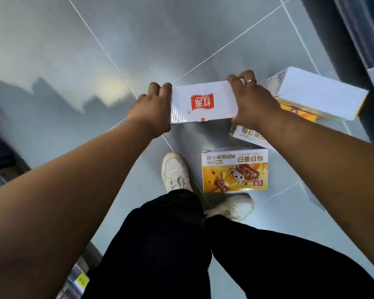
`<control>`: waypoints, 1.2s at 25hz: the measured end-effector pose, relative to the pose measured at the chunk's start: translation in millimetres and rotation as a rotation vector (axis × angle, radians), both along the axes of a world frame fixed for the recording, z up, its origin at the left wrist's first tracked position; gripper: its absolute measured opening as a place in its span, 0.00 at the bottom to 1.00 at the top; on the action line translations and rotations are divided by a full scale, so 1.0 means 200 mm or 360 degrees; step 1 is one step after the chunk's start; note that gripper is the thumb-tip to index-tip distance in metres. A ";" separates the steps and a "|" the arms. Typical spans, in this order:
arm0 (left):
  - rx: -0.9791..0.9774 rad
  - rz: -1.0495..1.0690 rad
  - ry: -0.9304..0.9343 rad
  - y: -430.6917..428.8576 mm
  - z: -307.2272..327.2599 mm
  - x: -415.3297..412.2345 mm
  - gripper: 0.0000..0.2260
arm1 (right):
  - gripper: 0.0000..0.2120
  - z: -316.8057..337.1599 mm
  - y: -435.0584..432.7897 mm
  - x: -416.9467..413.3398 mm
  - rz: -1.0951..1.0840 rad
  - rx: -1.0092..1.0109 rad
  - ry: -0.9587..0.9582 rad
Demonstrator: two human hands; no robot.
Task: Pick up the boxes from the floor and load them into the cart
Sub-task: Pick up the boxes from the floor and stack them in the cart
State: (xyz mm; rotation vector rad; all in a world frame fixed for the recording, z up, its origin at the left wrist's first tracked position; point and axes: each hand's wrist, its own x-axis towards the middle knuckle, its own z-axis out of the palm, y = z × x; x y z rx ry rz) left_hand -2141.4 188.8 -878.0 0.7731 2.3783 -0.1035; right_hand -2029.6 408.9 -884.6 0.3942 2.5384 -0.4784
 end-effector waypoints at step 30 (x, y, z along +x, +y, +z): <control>0.0566 -0.1044 -0.0052 0.59 3.24 0.29 0.46 | 0.49 3.34 0.10 1.06 -0.1124 0.0197 0.0257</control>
